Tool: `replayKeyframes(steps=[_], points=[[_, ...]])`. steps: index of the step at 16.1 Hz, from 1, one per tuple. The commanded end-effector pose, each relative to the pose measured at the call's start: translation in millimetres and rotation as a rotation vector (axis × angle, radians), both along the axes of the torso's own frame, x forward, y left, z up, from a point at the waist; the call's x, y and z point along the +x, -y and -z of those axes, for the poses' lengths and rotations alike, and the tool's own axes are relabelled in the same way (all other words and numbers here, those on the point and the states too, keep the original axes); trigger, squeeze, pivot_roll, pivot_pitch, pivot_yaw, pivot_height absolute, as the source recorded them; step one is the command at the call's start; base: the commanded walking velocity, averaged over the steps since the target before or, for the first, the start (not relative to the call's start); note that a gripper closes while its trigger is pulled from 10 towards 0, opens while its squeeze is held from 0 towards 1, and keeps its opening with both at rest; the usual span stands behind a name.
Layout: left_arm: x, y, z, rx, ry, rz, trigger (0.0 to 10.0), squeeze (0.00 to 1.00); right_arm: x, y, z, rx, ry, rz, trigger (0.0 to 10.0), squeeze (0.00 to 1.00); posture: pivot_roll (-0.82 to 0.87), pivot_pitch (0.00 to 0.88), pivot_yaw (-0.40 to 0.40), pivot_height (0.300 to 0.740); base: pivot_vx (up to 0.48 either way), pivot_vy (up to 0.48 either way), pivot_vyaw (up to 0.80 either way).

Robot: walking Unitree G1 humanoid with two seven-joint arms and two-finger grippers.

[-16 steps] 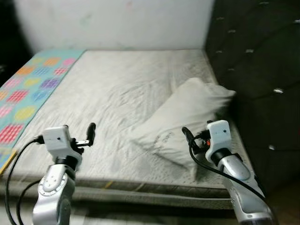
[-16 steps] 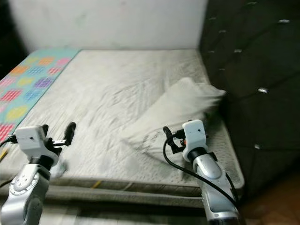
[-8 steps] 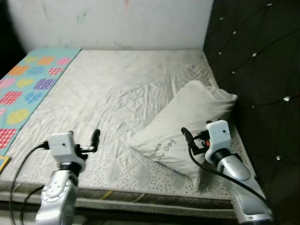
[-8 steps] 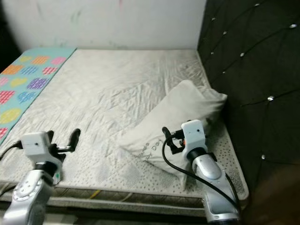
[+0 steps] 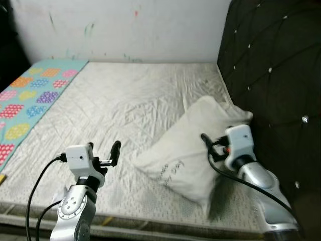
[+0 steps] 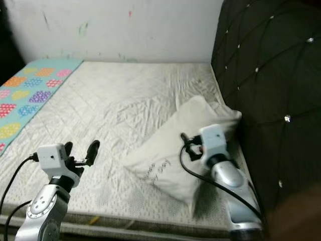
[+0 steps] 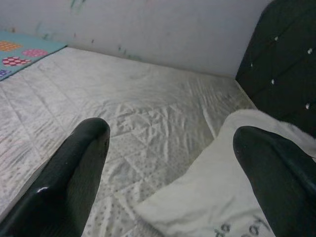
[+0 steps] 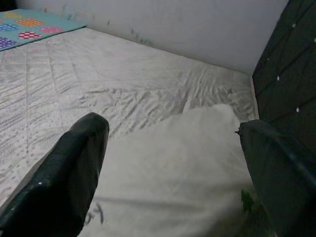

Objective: Clean up the room

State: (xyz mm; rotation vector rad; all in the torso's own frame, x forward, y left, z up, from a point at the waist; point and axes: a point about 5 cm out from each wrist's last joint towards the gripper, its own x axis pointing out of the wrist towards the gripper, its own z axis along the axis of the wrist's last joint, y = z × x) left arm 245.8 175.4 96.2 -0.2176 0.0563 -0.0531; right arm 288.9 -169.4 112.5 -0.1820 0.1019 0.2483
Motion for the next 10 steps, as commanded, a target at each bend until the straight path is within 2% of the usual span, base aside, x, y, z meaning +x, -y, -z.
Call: replayKeyframes(steps=[1,5,10], points=[[1.8,-7.9,-0.1,0.007,-0.011,-0.037,10.0,0.00,2.3,-12.8,-3.8,0.012,0.012,-0.039,10.0,0.00,-0.20,0.000,0.015,0.740,0.000,0.000,0.00],[2.3,-5.2,2.5,-0.007,-0.031,-0.031,10.0,0.00,1.7,-14.2,-3.0,0.018,0.004,-0.036,10.0,0.00,-0.20,0.000,0.021,0.740,0.000,0.000,0.00],[5.7,-2.6,2.9,-0.004,-0.039,-0.016,10.0,0.00,-1.1,-13.6,1.9,0.021,-0.020,-0.021,10.0,0.00,-0.20,0.000,0.020,0.740,0.000,0.000,-0.74]])
